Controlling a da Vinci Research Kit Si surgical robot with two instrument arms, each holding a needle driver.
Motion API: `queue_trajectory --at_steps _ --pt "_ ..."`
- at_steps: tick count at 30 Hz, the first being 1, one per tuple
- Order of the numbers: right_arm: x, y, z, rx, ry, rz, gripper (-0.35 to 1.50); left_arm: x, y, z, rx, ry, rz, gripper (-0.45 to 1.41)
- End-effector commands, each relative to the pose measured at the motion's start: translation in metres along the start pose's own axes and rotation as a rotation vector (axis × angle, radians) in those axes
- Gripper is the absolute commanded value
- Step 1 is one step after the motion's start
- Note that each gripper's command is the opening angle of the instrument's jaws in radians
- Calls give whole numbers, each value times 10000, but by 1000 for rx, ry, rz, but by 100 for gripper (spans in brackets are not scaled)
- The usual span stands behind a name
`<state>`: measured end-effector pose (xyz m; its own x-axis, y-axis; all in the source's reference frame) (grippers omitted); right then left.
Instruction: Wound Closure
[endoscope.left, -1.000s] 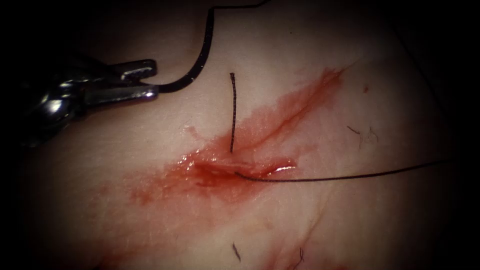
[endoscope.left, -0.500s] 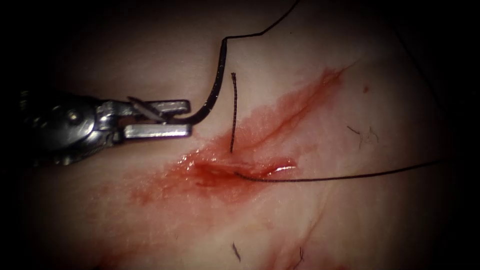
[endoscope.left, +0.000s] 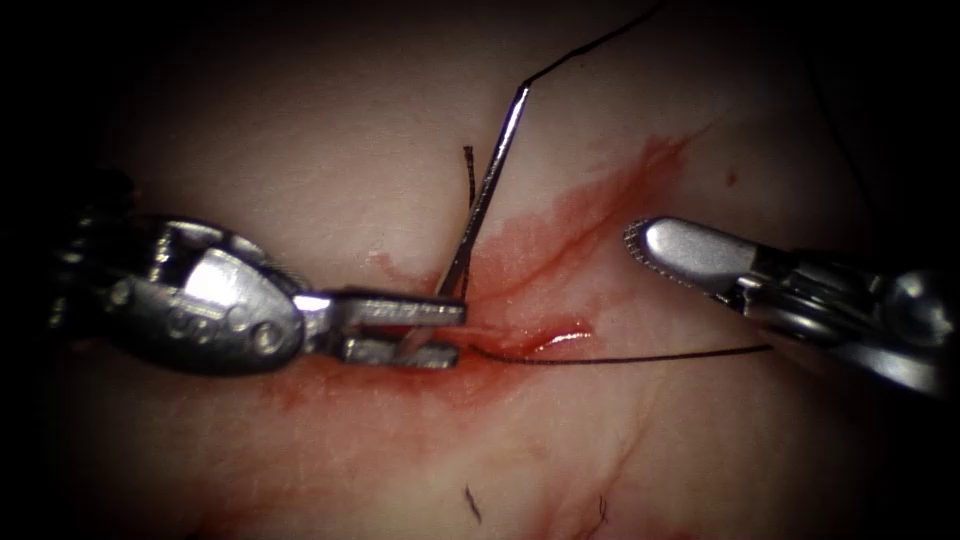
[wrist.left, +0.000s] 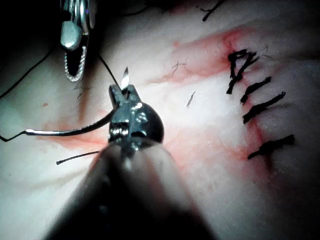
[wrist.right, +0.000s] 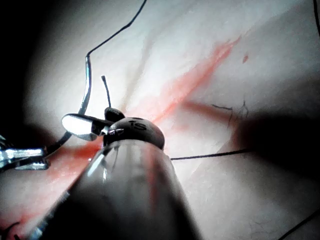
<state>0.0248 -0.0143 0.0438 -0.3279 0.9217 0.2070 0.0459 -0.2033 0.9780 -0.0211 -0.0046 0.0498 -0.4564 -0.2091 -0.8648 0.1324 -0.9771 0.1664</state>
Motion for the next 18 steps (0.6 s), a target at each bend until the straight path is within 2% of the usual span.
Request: queue_trajectory --at_steps 1,4,10,13,18 --pt "-3 5 12 13 -9 -3 101 -2 -1 6 2 2 -3 -45" --pt "-6 17 23 37 -41 -4 100 -3 8 14 -25 -49 48 -45" --pt "-1 23 28 27 -10 -6 101 8 15 24 -39 -35 43 -45" --pt "4 25 30 23 13 -6 113 14 17 28 -51 -23 42 -45" --pt "10 27 33 18 27 -7 110 19 19 33 -62 -13 48 -45"
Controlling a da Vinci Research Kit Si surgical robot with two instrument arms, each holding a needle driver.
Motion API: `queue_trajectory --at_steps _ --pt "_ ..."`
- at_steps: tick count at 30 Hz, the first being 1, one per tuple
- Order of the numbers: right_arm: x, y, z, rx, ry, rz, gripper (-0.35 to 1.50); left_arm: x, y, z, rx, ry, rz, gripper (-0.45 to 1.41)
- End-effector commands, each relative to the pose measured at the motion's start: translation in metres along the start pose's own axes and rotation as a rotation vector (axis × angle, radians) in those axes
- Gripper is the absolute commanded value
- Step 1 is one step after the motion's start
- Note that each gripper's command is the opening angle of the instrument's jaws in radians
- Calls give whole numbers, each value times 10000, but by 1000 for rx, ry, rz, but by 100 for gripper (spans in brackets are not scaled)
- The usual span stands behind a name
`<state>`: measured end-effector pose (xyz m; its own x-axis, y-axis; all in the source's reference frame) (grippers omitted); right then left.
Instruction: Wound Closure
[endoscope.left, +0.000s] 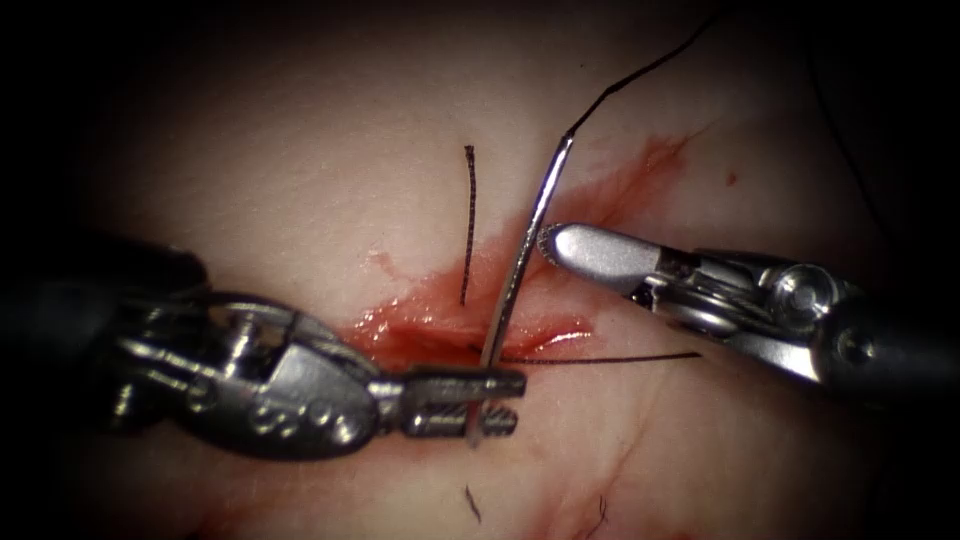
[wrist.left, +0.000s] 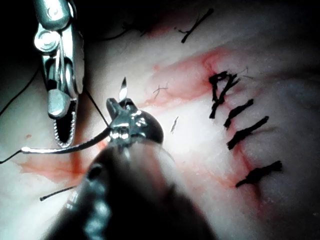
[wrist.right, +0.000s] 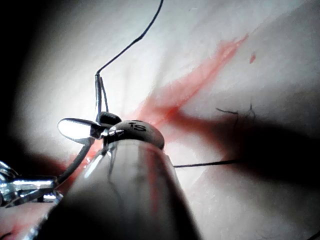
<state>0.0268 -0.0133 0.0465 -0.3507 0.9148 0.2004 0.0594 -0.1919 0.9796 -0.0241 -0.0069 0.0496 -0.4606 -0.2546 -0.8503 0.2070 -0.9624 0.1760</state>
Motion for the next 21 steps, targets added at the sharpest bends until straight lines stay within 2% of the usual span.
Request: queue_trajectory --at_steps 1,5,16,19,21 --pt "3 3 12 -1 12 -1 111 -1 0 7 -1 1 2 -45" --pt "7 6 24 -13 51 -4 111 1 0 9 -2 -1 1 -45" --pt "8 8 28 -15 56 -5 103 3 0 10 -4 0 1 -45" --pt "8 8 26 -14 55 -5 91 3 -1 9 -5 1 1 -45" --pt "9 8 26 -14 54 -5 56 2 0 10 -4 1 2 -45"
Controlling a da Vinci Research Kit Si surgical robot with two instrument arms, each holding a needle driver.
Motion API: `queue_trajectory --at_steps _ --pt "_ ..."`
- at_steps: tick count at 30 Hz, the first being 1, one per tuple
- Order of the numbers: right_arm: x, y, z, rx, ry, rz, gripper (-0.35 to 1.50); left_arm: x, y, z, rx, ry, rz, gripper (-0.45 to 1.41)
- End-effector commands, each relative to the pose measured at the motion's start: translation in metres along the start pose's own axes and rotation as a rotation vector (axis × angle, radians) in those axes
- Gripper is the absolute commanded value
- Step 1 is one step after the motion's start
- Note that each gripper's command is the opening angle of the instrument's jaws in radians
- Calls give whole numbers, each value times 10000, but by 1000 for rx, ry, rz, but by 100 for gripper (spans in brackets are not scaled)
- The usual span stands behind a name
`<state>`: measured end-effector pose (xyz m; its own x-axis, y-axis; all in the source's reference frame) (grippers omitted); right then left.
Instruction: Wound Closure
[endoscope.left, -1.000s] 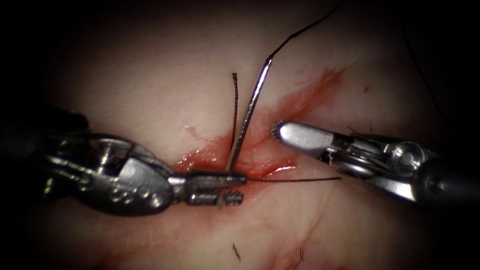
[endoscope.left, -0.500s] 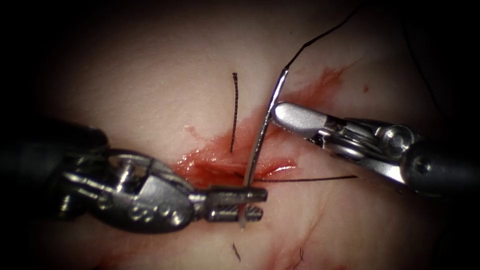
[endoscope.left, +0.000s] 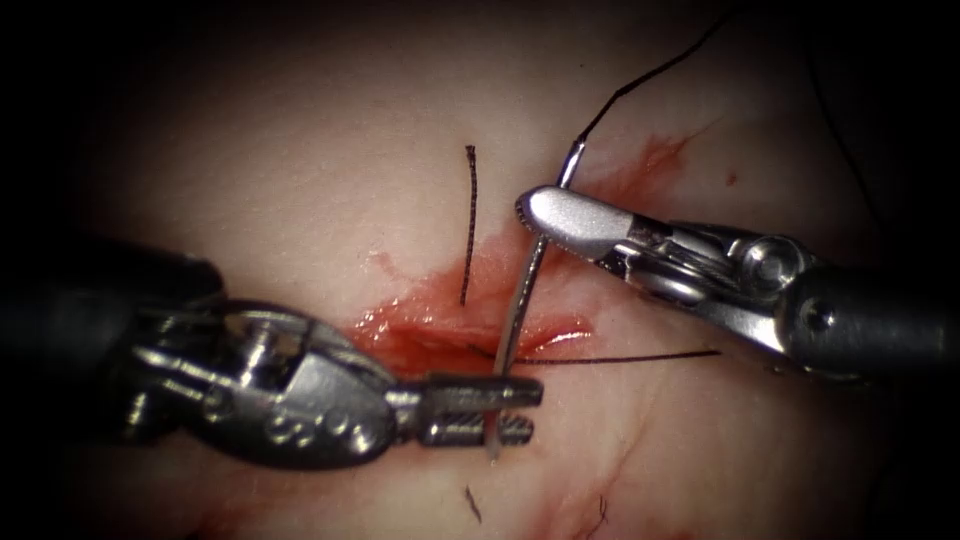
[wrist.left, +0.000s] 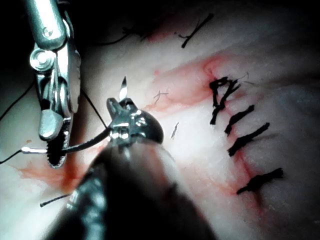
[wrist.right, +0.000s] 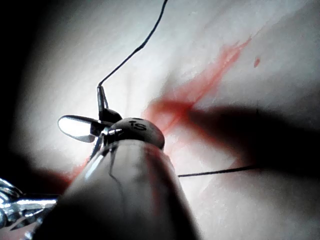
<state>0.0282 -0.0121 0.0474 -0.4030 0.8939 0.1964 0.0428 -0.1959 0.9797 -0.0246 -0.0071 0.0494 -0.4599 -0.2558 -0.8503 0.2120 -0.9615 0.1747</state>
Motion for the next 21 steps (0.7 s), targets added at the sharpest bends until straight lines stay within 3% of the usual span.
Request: queue_trajectory --at_steps 1,2,7,12,18,19,21 --pt "0 1 9 3 -2 -2 56 -2 0 6 1 0 1 -45" --pt "-1 2 6 4 -5 -3 12 -2 0 7 1 0 1 -45" --pt "1 2 2 -18 65 29 -35 -2 0 7 1 0 1 -45" --pt "1 1 -1 -40 143 23 -35 -2 0 7 1 0 -5 -45" --pt "0 1 -3 -39 151 20 -35 -2 0 8 1 0 -10 -43" --pt "0 1 -3 -39 150 20 -35 -3 0 8 1 1 -21 -16" --pt "0 2 -4 -38 143 3 -35 -5 -2 9 3 4 -33 -10"
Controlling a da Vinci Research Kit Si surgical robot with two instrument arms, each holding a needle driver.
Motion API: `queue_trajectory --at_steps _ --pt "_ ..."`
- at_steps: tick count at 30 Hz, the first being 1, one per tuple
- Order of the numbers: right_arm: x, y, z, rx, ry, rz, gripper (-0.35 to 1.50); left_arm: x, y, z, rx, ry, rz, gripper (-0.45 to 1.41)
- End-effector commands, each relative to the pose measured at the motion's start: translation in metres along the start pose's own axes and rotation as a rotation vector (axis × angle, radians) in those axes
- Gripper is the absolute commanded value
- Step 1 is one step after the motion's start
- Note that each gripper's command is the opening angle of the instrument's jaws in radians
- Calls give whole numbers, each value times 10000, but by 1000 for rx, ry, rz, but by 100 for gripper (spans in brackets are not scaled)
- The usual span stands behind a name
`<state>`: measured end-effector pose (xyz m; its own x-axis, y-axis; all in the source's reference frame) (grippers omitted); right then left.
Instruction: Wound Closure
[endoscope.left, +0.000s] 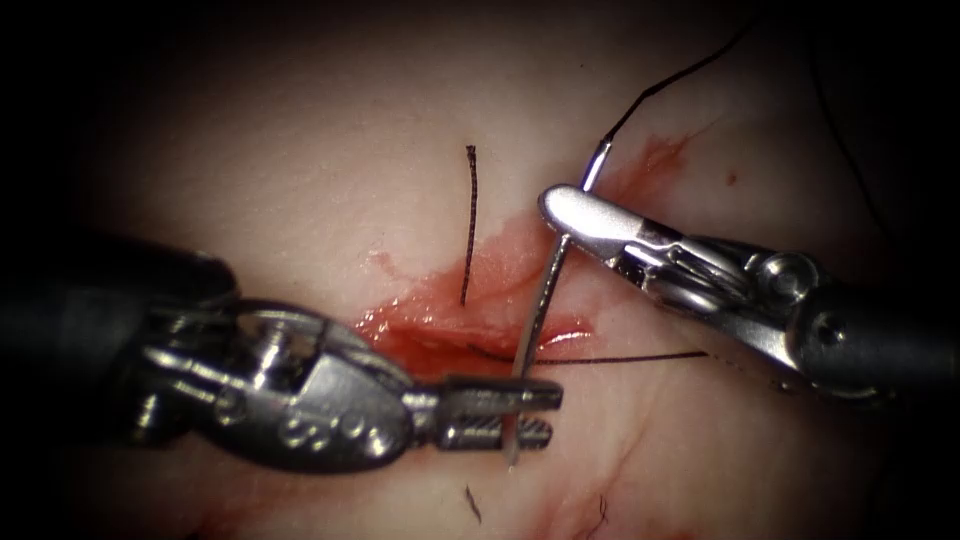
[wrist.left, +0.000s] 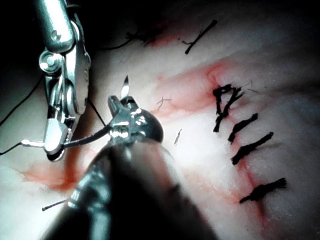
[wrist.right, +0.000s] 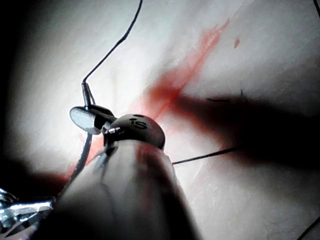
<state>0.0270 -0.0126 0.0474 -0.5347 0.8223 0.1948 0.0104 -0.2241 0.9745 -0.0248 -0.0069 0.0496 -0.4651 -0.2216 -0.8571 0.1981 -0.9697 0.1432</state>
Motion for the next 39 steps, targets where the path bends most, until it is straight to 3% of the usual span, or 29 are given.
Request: queue_trajectory --at_steps 1,2,5,7,8,14,17,20,22,23,26,27,28,30,34,37,38,39 --pt "-1 1 8 5 -7 -19 -35 -4 -2 7 9 7 -8 -16" --pt "-1 1 7 6 -7 -31 -35 -6 -3 5 15 19 -65 -13" --pt "1 -1 5 3 -10 -35 -35 -10 -4 -2 41 68 -65 -1" --pt "5 -4 3 1 -6 -49 -35 -12 -6 -9 60 106 -61 14" --pt "11 -8 3 -2 0 -67 -35 -14 -10 -15 66 130 -66 31" --pt "28 -18 2 23 52 -58 -35 -21 -15 -29 64 168 -97 34" --pt "39 -17 -4 201 48 -45 -35 -29 -16 -38 51 179 -108 36" --pt "47 -14 -8 295 75 -37 -35 -35 -16 -46 38 188 -131 36" --pt "50 -11 -14 347 75 -162 -35 -42 -14 -56 20 200 -207 17" --pt "50 -10 -16 390 77 -377 -35 -48 -11 -61 12 204 -260 2" --pt "49 -11 -16 404 50 -360 -35 -57 -6 -63 -9 177 -286 12" --pt "47 -10 -15 413 33 -358 -35 -59 -5 -62 -15 166 -295 -3" --pt "45 -9 -16 422 26 -397 -35 -61 -3 -59 -19 157 -304 -6" --pt "39 -7 -16 435 58 -644 -35 -66 2 -50 -26 158 -373 -11" --pt "28 4 -16 441 34 -683 -35 -65 10 -37 -29 155 -482 -10" --pt "28 6 -16 353 35 -721 -35 -65 10 -34 -34 152 -535 -10" --pt "28 6 -16 339 33 -753 -35 -65 10 -34 -35 153 -553 -10" --pt "33 7 -15 349 35 -896 -35 -66 10 -37 -29 153 -587 -13"
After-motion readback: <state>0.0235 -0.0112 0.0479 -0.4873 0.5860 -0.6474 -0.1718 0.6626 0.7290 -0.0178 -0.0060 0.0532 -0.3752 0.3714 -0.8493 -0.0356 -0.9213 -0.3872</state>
